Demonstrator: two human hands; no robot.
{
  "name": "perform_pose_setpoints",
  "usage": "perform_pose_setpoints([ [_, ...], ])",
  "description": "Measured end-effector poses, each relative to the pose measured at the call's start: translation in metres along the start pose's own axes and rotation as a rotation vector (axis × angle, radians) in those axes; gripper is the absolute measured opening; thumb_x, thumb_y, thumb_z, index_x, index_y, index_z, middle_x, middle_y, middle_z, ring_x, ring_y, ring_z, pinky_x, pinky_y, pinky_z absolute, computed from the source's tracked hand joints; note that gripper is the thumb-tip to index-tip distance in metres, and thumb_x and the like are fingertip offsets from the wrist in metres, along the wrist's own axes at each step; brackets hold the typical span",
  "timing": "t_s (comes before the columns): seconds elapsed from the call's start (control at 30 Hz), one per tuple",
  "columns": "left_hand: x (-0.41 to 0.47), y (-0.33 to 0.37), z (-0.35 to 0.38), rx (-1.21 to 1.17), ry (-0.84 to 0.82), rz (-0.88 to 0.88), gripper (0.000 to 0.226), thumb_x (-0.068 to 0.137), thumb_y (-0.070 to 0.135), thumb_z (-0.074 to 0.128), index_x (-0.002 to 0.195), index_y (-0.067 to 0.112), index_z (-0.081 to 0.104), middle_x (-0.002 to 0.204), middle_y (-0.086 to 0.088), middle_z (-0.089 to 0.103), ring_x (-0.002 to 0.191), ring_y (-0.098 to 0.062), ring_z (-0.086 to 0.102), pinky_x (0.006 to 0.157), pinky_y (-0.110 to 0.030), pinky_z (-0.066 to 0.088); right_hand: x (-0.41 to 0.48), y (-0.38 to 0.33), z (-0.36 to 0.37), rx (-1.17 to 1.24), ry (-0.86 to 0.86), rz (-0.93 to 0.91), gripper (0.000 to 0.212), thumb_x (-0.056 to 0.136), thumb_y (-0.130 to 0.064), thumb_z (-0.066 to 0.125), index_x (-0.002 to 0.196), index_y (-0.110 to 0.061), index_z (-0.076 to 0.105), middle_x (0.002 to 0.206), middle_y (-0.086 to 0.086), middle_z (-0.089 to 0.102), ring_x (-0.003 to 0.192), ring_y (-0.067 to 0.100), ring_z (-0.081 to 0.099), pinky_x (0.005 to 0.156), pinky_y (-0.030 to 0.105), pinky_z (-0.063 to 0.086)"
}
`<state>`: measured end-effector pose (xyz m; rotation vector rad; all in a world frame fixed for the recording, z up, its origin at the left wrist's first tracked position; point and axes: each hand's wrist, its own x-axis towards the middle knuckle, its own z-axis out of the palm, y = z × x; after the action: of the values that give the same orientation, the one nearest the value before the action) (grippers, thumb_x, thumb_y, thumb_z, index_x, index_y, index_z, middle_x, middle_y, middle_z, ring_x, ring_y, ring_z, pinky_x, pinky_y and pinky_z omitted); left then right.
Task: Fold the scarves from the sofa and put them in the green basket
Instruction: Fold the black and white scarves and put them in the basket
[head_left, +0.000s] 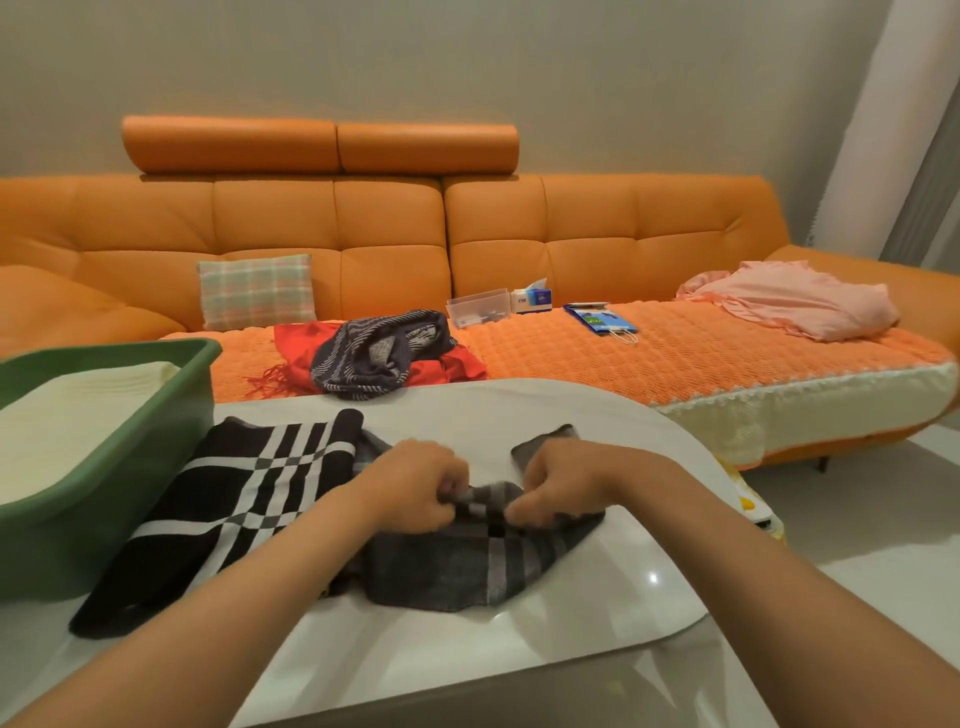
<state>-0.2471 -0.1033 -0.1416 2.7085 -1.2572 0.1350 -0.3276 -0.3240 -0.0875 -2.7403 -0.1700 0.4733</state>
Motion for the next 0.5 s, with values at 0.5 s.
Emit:
perform_pose_setpoints([
  [0.5,0.007,0.005,0.011,-0.197,-0.092,-0.105,0.026,0.093,0.038,0.06,0.117,0.033,0.068,0.097,0.013,0.064,0.095,-0.009,0.058,0.086,-0.029,0.048,0.051,0.018,0.031,-0.258,0.303,0.137,0.039,0.093,-0.047,0.056,0.125,-0.026,0.064,0.118,-0.001,0.065,0.113,0.025,0.058,0.085,0.035,0.048],
])
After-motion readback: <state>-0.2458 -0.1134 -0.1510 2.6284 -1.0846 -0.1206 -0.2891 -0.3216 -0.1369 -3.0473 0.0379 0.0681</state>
